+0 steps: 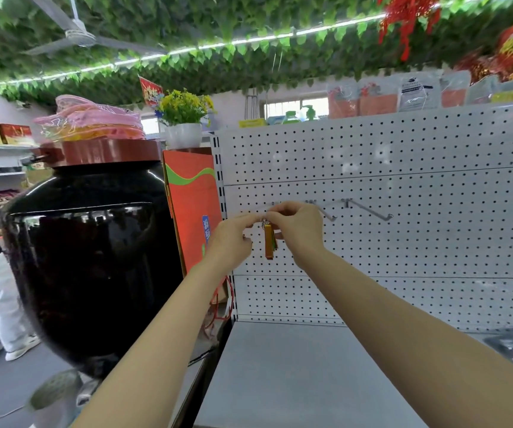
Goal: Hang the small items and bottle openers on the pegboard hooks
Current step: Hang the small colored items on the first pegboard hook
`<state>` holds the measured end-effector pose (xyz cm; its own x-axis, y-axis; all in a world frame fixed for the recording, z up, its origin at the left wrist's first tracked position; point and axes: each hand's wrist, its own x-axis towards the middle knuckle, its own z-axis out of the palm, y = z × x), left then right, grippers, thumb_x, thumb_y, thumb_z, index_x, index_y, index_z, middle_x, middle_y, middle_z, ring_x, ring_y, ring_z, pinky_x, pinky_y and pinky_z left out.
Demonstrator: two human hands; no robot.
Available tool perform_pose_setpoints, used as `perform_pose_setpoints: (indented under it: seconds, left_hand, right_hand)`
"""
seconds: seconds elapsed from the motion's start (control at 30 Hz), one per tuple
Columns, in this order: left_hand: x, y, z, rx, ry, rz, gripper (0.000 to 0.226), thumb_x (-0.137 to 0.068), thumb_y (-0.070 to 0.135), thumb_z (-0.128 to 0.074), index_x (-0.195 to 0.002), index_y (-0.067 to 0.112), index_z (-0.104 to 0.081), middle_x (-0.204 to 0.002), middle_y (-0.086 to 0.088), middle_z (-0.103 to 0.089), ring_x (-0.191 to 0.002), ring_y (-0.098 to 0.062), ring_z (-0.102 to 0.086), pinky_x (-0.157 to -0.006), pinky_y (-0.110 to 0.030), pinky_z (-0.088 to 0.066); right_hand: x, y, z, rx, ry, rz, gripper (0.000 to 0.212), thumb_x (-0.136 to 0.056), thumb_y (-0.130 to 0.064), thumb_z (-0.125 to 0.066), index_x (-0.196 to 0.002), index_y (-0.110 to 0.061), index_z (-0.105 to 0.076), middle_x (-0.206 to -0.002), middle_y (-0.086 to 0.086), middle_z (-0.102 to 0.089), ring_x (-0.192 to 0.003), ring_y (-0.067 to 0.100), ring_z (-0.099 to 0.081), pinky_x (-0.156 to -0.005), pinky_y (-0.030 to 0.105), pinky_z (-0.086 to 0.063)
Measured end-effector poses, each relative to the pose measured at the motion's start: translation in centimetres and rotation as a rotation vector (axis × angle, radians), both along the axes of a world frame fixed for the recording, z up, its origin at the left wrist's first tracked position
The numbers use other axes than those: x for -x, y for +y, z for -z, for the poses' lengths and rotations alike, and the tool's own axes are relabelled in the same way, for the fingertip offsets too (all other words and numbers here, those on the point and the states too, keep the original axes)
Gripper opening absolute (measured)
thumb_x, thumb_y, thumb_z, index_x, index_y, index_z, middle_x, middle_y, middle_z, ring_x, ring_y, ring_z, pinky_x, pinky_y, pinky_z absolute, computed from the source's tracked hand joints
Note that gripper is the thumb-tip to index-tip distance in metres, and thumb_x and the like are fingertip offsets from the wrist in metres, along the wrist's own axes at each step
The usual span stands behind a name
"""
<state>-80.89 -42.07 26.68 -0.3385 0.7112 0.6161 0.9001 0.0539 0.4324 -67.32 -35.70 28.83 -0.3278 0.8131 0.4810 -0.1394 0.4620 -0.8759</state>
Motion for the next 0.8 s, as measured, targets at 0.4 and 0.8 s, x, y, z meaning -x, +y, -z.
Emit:
perform_pose_setpoints:
  seconds: [0.4,0.8]
  left_hand:
    - [1.0,-0.2,0.2,0.049,0.133,0.034,0.084,-0.077,-0.009,-0.046,-0.131,0.055,-0.049,-0.130,0.021,-0.057,-0.116,-0.008,-0.056,-0.076,-0.045,-0.057]
    - [0.2,-1.8,4.0,0.051,0.136,-0.223,0.035,-0.099,0.034,-0.050,-0.133,0.027,-0.058,-0.130,0.003,-0.064,-0.113,-0.025,-0.061,-0.087,-0.042,-0.050]
  right_hand:
    - [1.9,1.5,1.7,0.044,0.005,0.076,0.019,-0.078,-0.015,-0.071,-0.066,-0.029,-0.069,-0.071,-0.004,-0.072,-0.075,0.020,-0.071,-0.072,0.048,-0.059]
    - [-1.1,1.4,4.6,-0.265,-0.227,0.290,0.018,-0.094,-0.029,-0.056,-0.104,-0.025,-0.071,-0.101,-0.009,-0.072,-0.090,0.008,-0.065,-0.076,0.034,-0.055]
